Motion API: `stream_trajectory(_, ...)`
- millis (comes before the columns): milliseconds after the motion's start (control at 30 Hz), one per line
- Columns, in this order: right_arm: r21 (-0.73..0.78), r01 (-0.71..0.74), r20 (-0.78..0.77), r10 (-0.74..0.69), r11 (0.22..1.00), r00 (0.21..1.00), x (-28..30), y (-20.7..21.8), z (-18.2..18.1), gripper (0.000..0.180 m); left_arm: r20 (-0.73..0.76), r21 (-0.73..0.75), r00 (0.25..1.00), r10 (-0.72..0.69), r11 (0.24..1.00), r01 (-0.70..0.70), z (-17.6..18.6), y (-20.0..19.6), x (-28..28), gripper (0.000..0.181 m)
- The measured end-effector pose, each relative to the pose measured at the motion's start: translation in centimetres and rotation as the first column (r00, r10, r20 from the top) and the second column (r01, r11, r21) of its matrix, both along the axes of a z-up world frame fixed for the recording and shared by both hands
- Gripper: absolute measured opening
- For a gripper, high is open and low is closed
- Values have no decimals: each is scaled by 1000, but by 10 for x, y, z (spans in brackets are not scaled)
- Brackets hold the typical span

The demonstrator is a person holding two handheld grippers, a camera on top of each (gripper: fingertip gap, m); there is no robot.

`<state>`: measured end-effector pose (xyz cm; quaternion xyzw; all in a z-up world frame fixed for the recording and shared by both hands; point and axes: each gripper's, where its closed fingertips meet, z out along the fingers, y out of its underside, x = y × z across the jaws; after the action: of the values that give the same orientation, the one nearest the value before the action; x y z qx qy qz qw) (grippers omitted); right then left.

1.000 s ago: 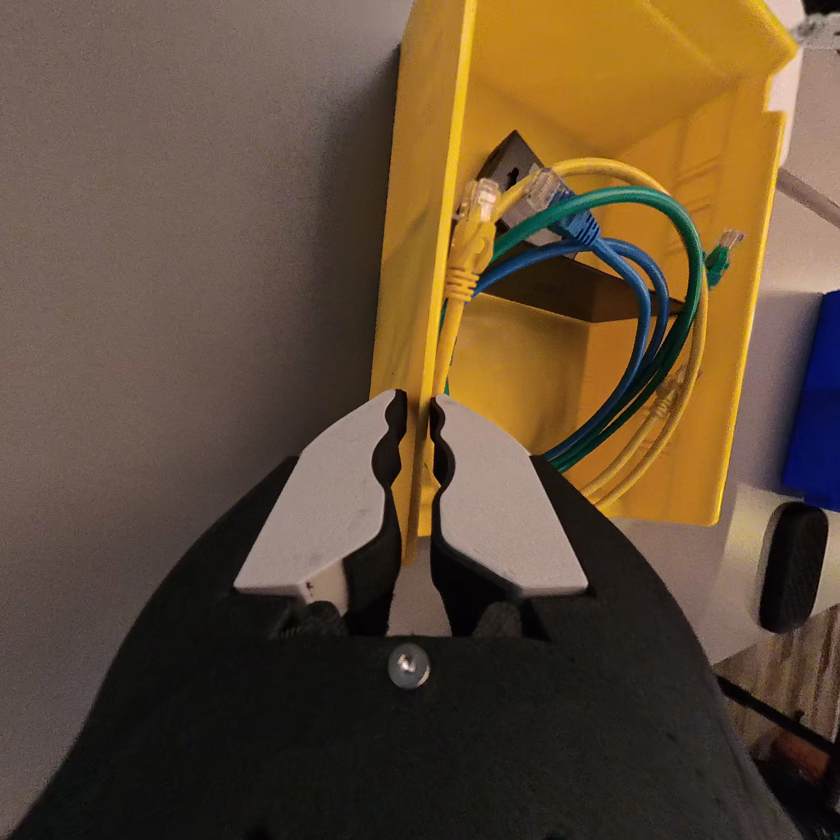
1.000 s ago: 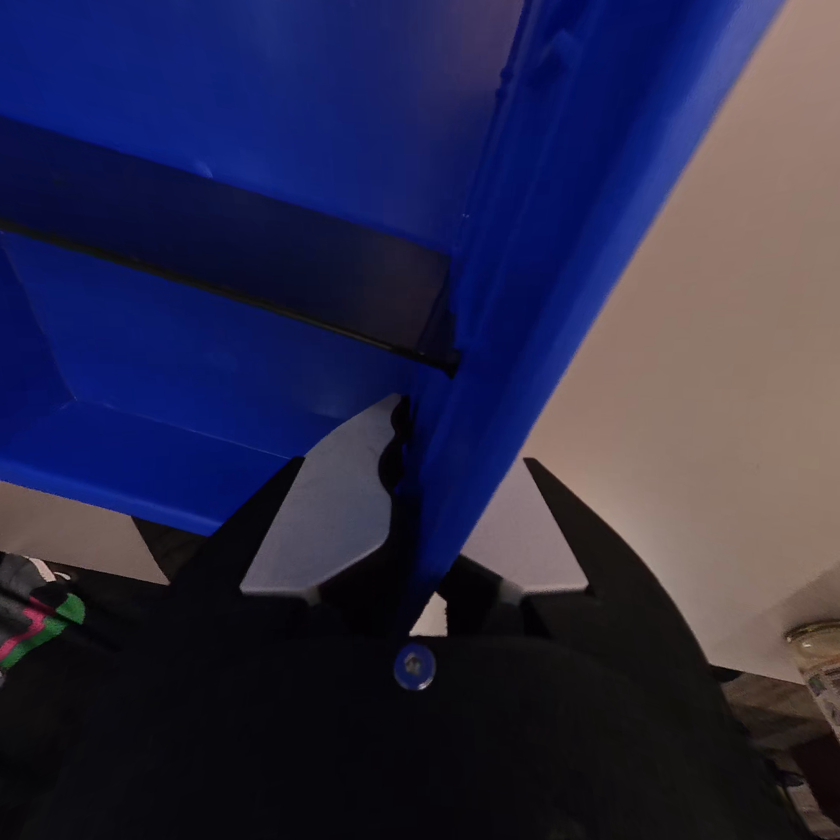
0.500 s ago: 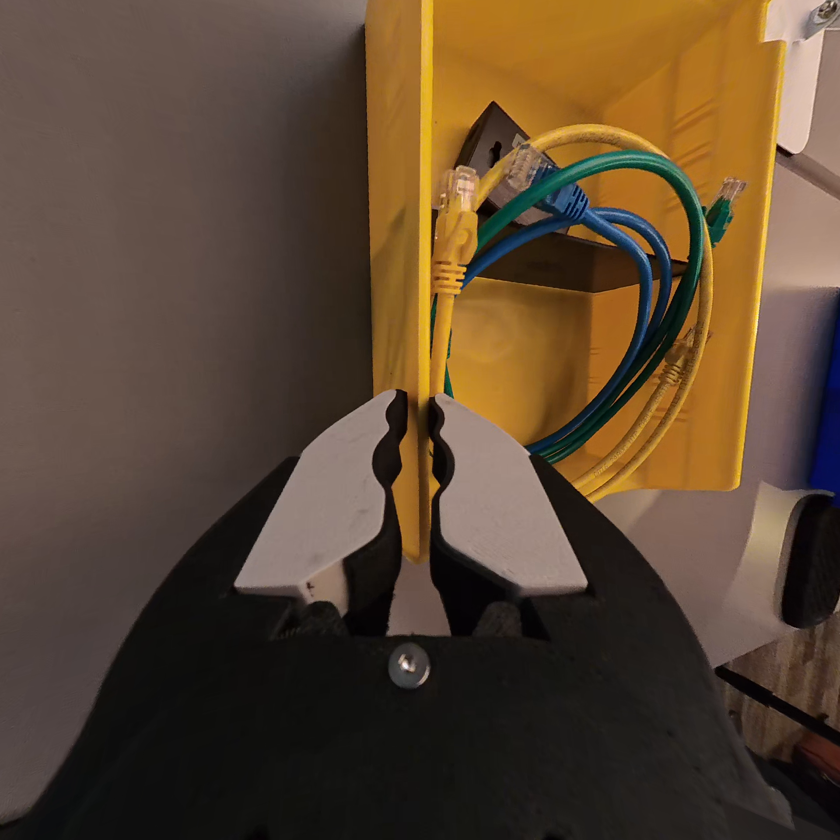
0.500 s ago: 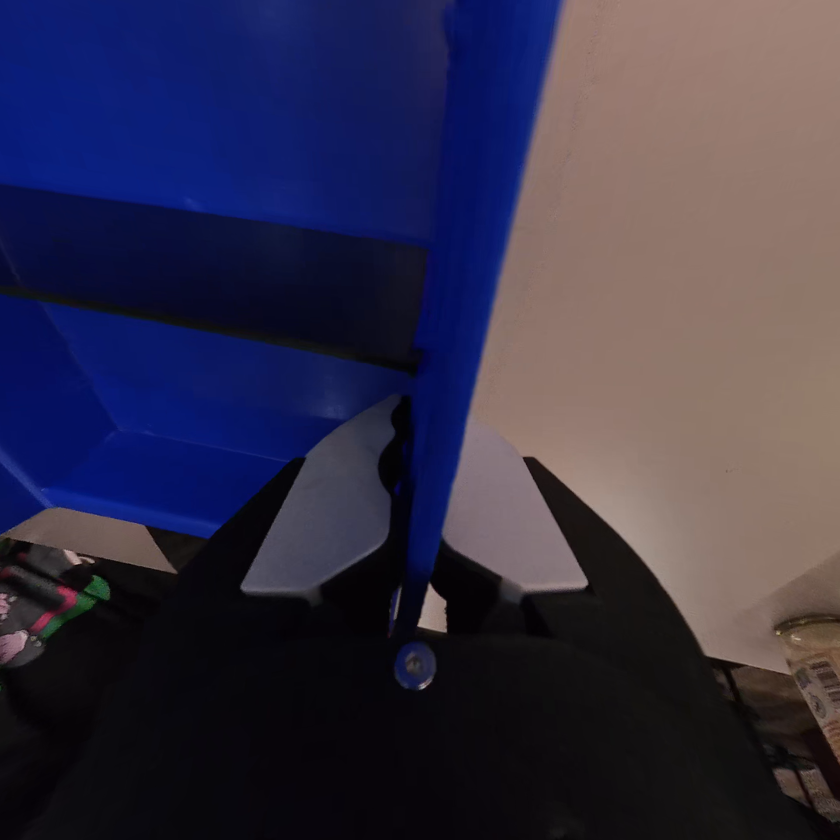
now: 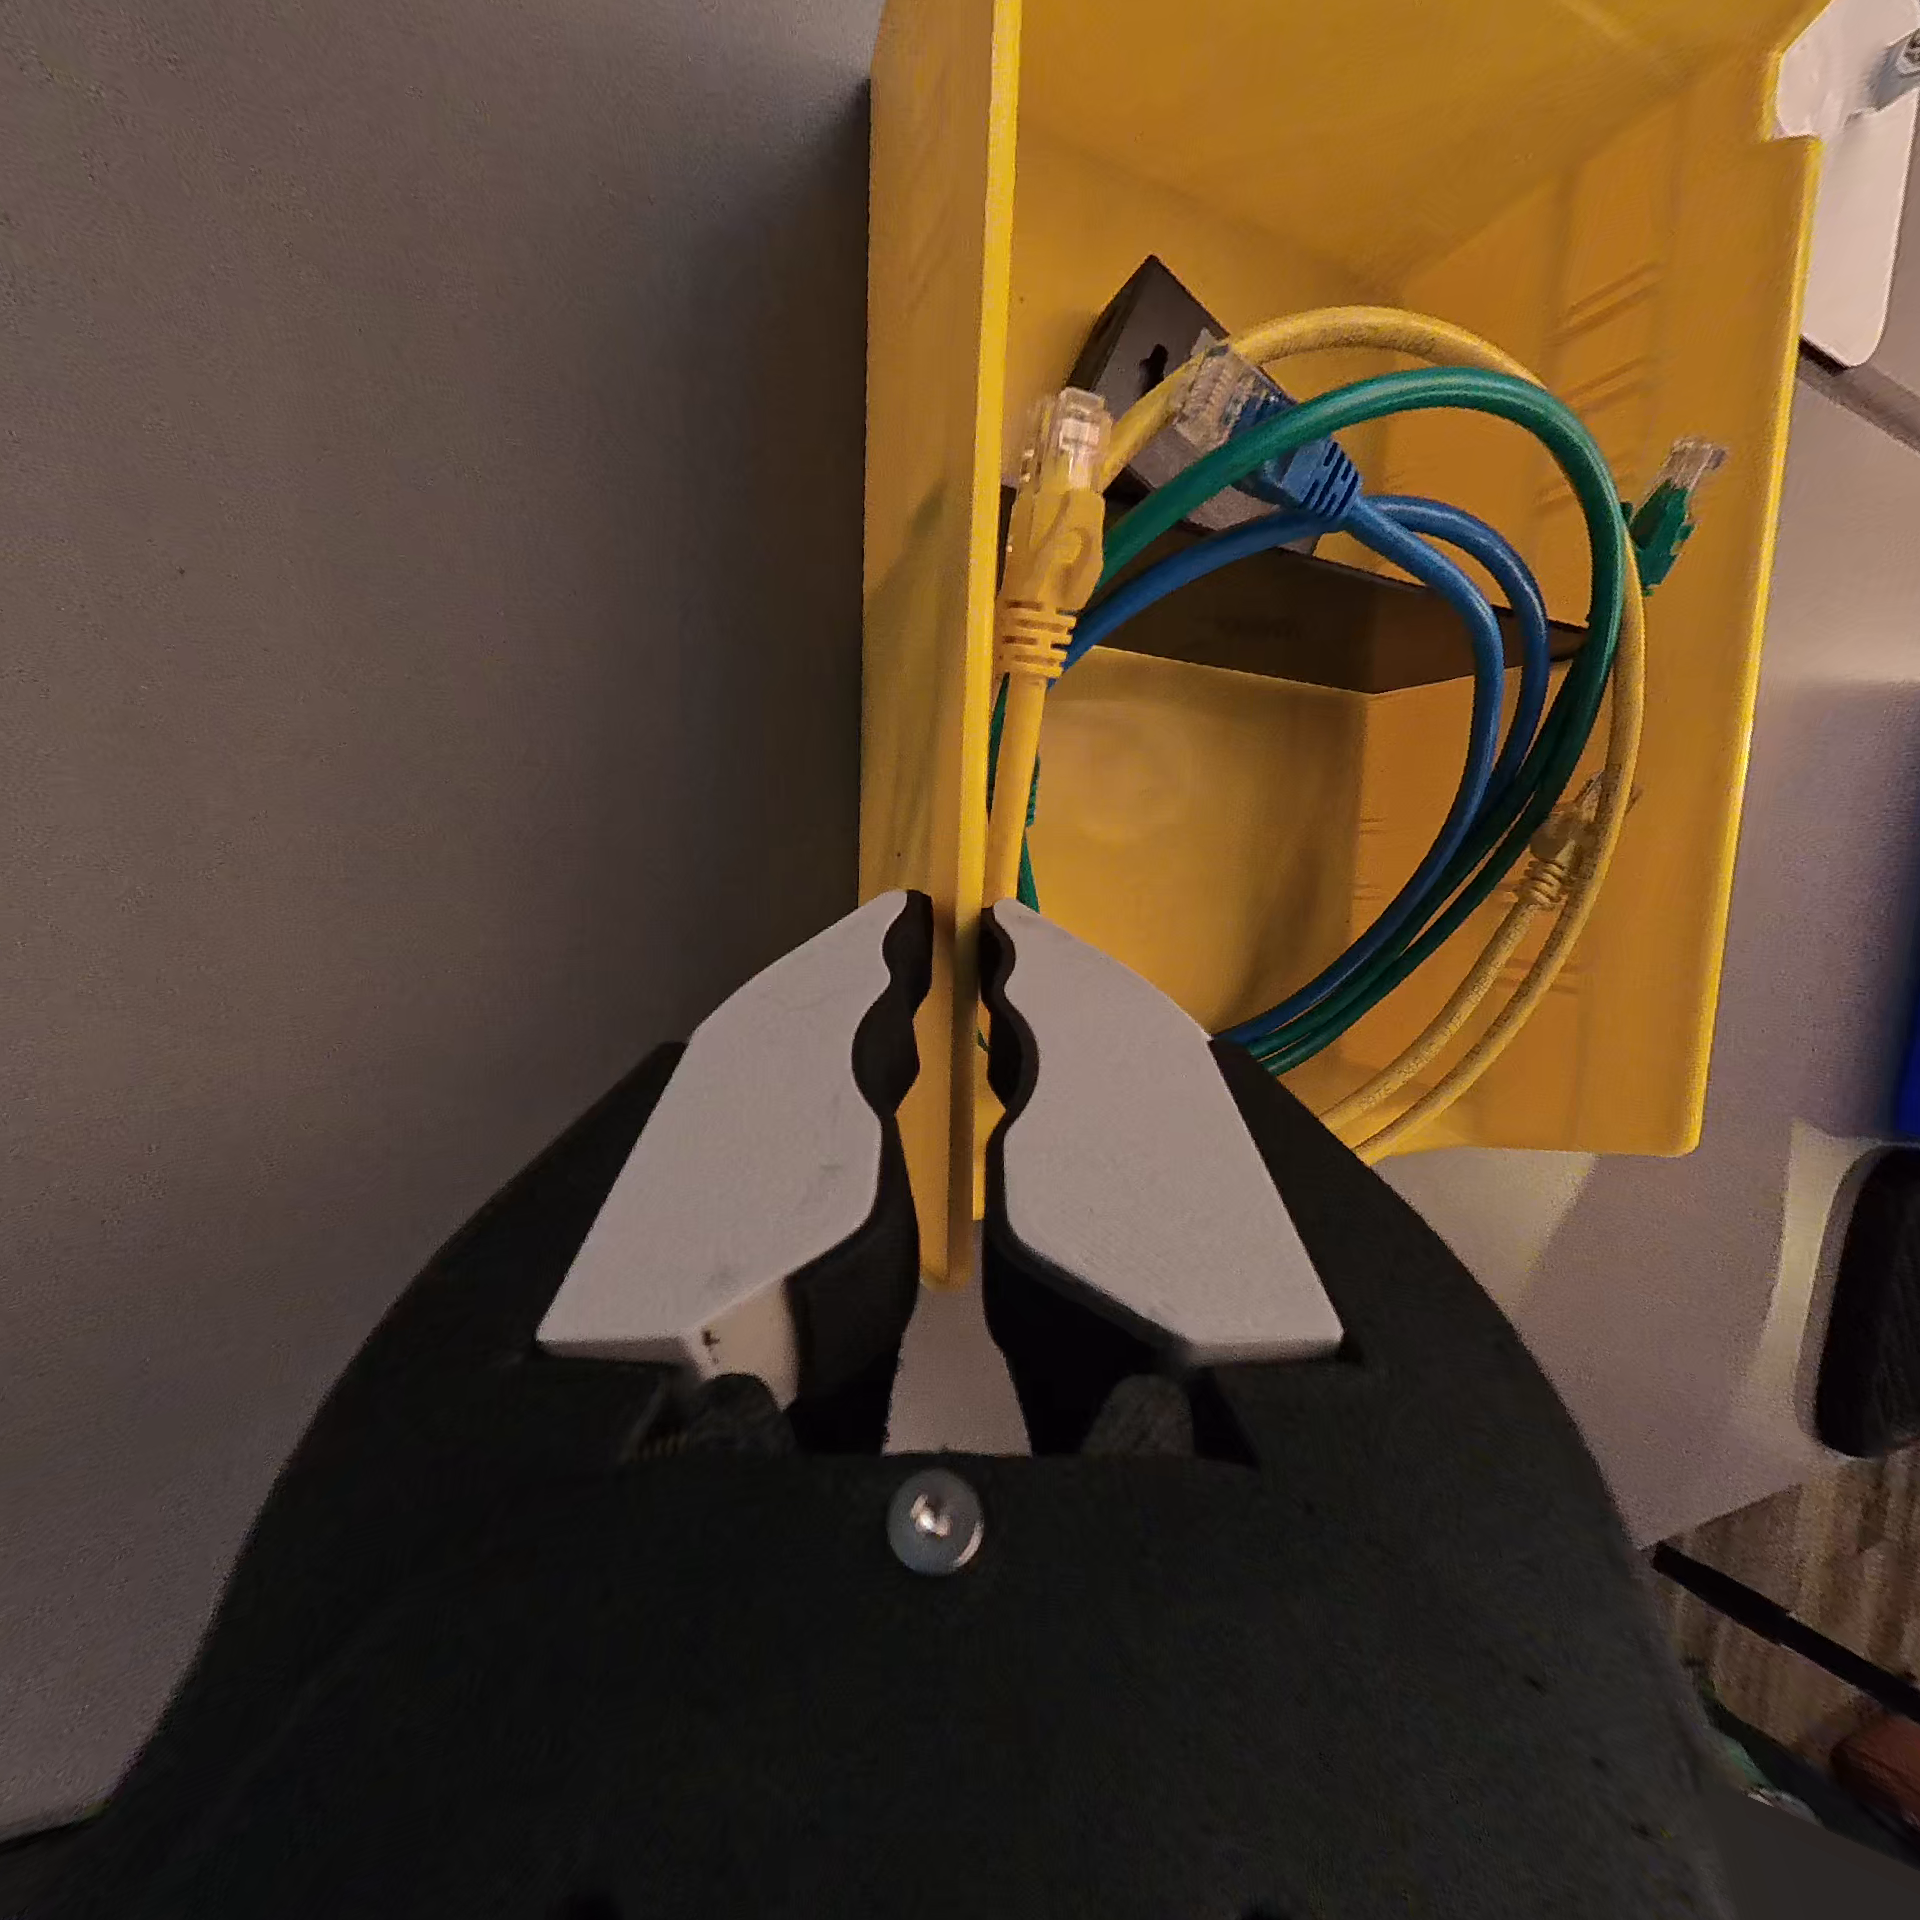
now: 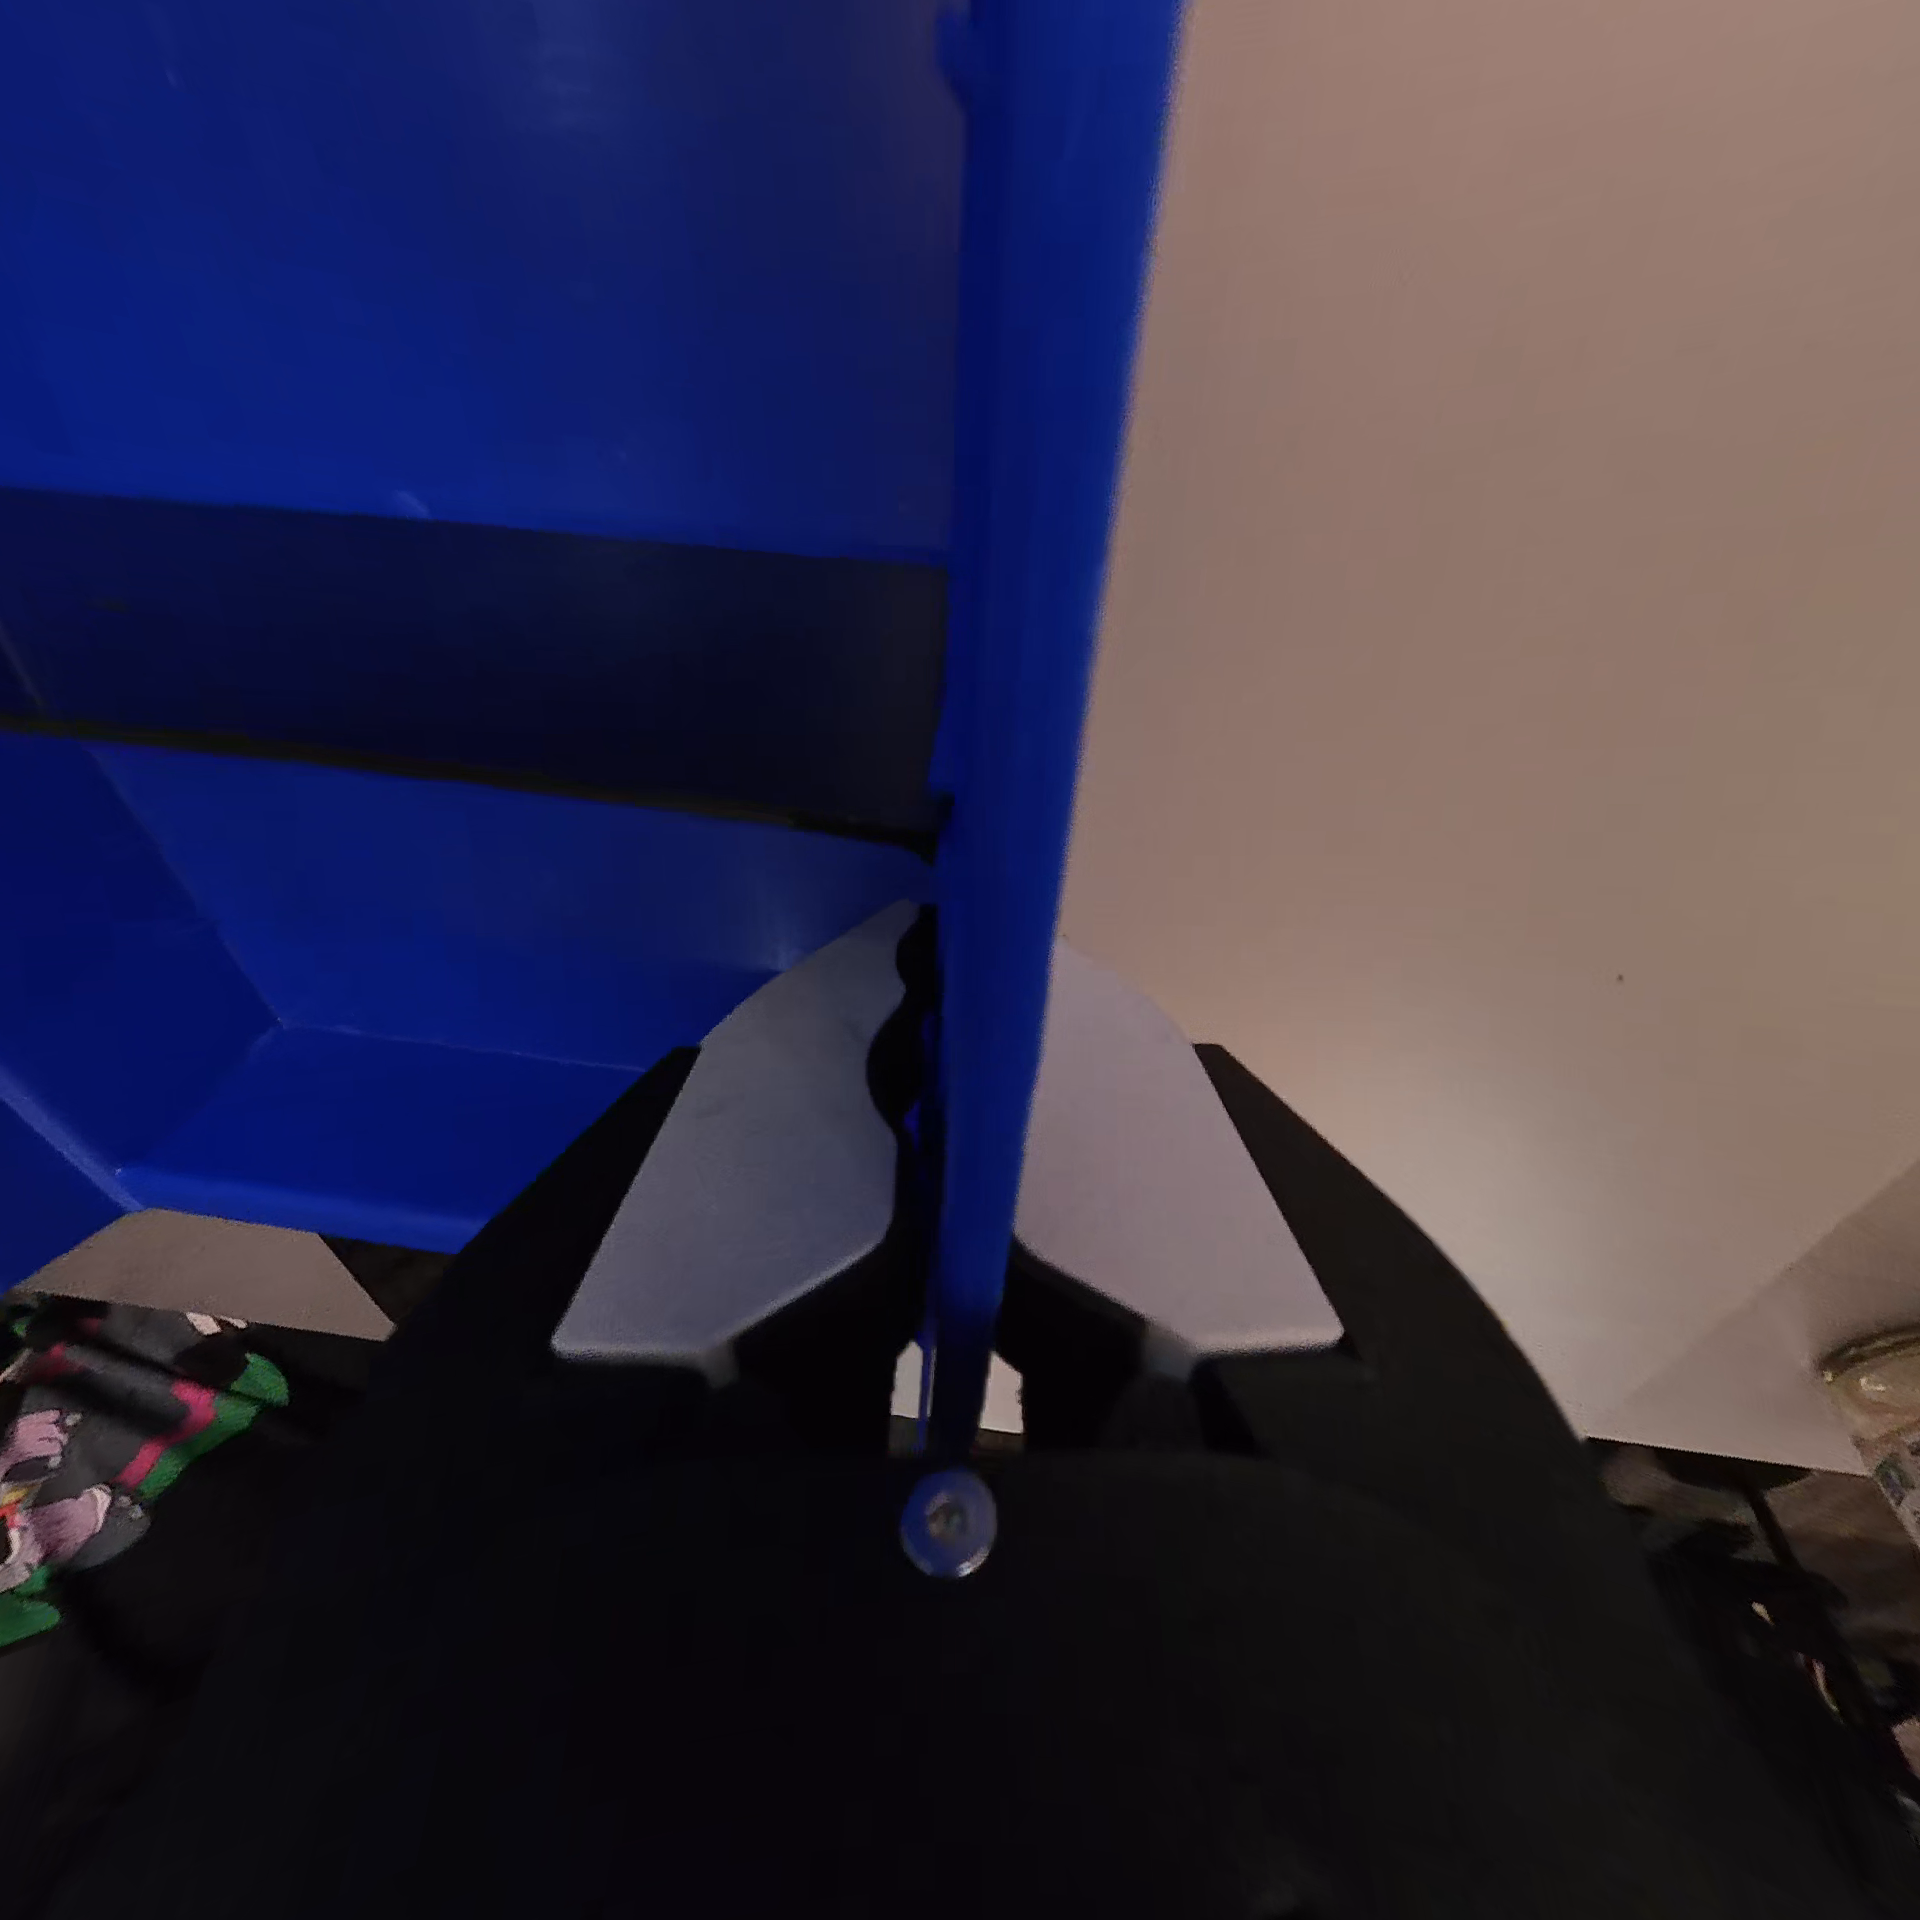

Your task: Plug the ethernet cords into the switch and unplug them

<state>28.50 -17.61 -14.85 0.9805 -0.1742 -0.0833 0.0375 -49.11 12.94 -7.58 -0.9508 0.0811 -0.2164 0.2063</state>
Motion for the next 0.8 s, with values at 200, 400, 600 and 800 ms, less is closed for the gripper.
stream_trajectory(200,-9,16,7,-16,1000,1000,0,0,0,6,-4,-1,1000,13,1000,-13,0,1,-1,7)
stream_trajectory(400,-9,26,7,-26,1000,1000,0,-1,-1,6,20,13,999,30,999,-30,6,1,-1,11)
stream_trajectory(600,-4,71,4,-71,997,997,2,-3,-1,5,-47,-36,999,-22,999,20,-8,-6,-2,8)
stream_trajectory(800,17,67,9,-67,998,998,6,-5,0,9,-46,-45,999,-4,999,2,-7,-6,-3,8)
